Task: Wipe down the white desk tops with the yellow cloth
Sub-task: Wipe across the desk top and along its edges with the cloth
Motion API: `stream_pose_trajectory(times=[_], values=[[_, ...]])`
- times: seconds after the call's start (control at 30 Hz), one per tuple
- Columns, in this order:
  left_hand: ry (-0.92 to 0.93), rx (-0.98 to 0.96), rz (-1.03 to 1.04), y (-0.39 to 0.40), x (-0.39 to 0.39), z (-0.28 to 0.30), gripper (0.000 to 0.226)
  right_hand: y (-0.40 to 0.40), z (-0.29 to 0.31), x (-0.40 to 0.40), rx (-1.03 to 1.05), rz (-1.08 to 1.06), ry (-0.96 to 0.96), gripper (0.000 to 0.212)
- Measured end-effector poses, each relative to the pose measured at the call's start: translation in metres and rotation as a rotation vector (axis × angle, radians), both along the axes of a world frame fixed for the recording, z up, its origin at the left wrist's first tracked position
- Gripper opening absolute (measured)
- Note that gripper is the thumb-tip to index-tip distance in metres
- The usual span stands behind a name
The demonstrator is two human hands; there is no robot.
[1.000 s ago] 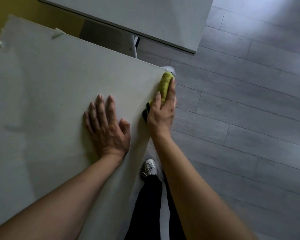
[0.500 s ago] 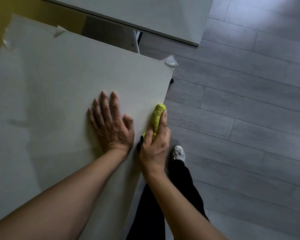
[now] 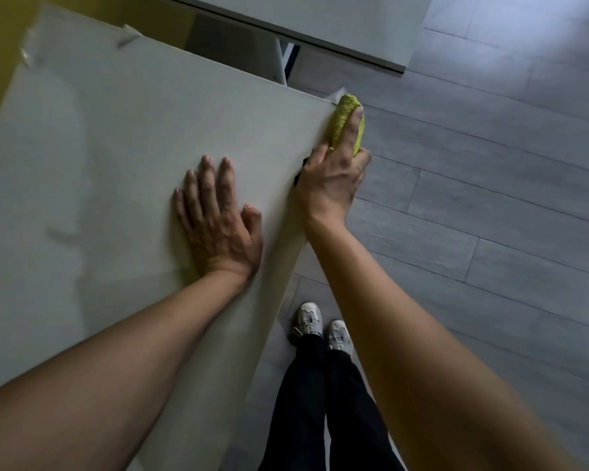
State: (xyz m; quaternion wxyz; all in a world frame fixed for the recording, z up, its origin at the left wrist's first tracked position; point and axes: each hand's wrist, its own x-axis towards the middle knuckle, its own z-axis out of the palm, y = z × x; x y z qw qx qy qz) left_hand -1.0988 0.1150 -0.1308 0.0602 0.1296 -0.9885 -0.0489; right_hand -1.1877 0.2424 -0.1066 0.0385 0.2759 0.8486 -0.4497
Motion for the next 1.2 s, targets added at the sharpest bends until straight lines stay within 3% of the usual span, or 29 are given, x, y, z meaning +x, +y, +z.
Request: stream_pose_trajectory(times=[0.27,0.57,0.87,1.0,1.2], values=[[0.014,0.024,-0.027,-0.006,0.002,-0.001,0.07,-0.026,0.003,0.161,-0.09,0.135,0.049,0.075],[-0.003,0.133,-0.118,-0.011,0.012,0.004,0.07,-0.003,0.005,0.009,0.043,0.054,-0.025,0.071],[-0.118,0.039,-0.221,-0.055,0.193,0.021,0.064,0.006,-0.002,0.005,0.03,0.066,0.009,0.071],[-0.086,0.048,-0.213,-0.056,0.192,0.016,0.065,-0.012,0.001,0.066,0.025,0.08,0.014,0.073],[-0.046,0.022,-0.235,-0.063,0.199,0.005,0.065,-0.055,0.01,0.262,-0.071,0.202,-0.032,0.086]])
